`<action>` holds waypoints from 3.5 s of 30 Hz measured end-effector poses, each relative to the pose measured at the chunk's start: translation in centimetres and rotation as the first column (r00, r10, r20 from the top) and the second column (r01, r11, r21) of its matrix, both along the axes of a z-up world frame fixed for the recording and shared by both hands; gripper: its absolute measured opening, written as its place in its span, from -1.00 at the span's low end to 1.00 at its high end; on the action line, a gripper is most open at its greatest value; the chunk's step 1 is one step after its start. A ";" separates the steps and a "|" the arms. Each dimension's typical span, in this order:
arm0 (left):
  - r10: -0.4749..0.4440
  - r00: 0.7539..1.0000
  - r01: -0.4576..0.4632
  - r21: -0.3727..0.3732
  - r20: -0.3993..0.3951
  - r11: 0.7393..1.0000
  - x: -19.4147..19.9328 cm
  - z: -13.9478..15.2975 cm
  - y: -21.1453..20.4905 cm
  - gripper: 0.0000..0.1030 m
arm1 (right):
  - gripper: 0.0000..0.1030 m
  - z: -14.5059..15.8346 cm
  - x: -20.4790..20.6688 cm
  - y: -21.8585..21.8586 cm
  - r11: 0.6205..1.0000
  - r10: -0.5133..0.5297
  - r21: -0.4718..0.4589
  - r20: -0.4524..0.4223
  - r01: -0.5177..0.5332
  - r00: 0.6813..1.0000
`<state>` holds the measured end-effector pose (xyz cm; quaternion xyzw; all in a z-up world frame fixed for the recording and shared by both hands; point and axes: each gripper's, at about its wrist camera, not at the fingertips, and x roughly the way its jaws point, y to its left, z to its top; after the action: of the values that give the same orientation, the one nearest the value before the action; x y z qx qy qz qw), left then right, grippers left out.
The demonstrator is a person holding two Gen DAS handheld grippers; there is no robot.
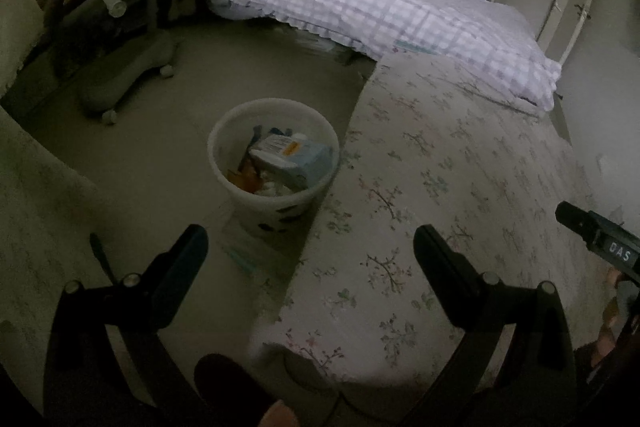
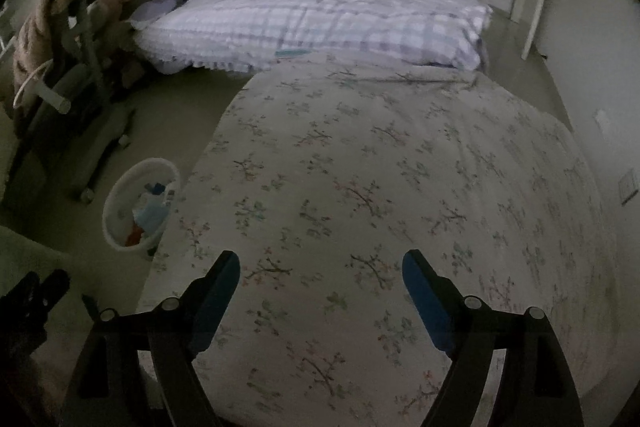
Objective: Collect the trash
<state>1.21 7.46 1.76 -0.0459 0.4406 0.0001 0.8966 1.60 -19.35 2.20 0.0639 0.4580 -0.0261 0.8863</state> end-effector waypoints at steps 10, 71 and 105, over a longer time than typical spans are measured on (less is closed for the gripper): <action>-0.039 0.998 0.037 0.030 0.055 0.999 -1.3 1.0 -1.8 0.98 | 0.65 -0.6 -1.0 -0.4 1.000 -0.002 -0.003 0.017 0.002 1.000; -0.027 0.996 0.016 0.122 0.090 0.992 -0.8 0.8 -6.8 0.98 | 0.65 -0.5 -2.7 -3.4 0.999 -0.038 0.002 0.048 0.038 0.998; -0.005 0.996 -0.006 0.127 0.091 0.992 -1.1 1.1 -7.1 0.98 | 0.65 -0.4 -2.5 -2.6 1.000 -0.030 -0.007 0.047 0.030 0.998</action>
<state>0.08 0.40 2.83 0.0114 0.3982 0.0264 0.9168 -0.92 -21.91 1.85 0.0682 0.4361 -0.0395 0.8964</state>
